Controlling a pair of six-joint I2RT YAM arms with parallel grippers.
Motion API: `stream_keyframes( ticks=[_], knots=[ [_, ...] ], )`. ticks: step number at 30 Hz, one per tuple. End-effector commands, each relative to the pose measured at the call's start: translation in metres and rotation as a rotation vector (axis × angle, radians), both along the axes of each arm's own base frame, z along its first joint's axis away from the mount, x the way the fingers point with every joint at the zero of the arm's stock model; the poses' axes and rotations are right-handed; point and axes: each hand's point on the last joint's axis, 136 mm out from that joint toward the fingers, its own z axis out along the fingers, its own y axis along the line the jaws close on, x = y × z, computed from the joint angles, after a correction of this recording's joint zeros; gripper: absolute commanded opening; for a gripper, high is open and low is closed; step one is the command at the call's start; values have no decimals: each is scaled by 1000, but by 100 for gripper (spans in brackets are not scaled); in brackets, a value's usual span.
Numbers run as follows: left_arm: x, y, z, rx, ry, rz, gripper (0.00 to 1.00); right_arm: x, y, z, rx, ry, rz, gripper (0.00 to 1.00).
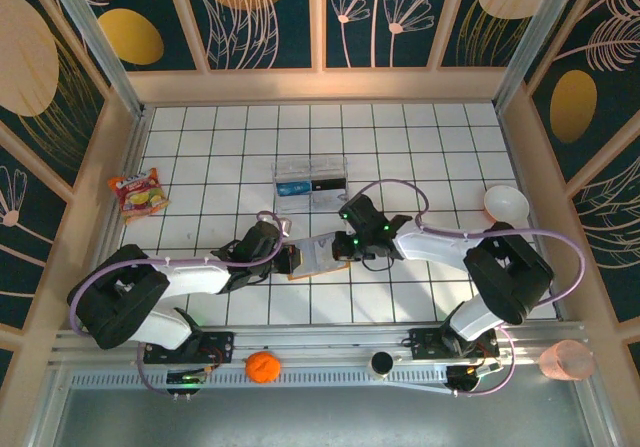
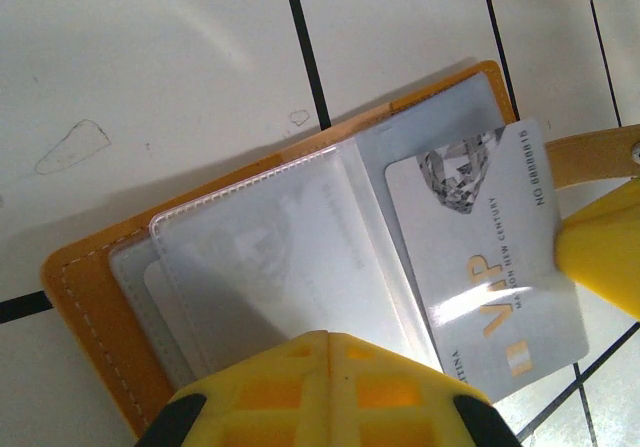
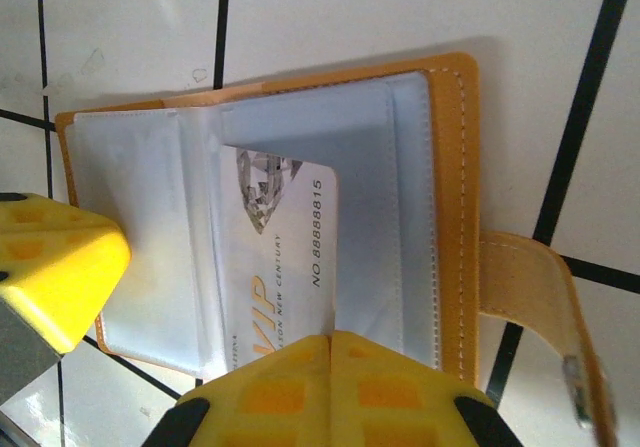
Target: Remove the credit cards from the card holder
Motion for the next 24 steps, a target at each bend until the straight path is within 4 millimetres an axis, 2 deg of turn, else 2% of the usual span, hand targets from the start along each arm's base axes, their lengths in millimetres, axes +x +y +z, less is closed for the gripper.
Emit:
stream_keyframes(
  ticks=[1,9,15,16,18,21,24],
  knots=[
    [-1,4,-7,31,20,-5,0,4,-7,10,-65,-50,21,0],
    [0,-3,-5,24,4,-50,0,0,18,13,-41,-63,97,0],
    [-1,-5,-6,22,4,-67,0,-6,34,12,42,-41,128,0],
    [-1,-5,-7,23,8,-69,0,-7,35,11,57,-32,127,1],
    [-2,-6,-8,22,11,-73,0,-8,35,8,87,-8,122,11],
    [-2,-6,-9,21,14,-75,0,-7,34,4,110,15,114,21],
    [-3,-7,-9,21,14,-81,0,-7,34,0,114,27,115,26]
  ],
)
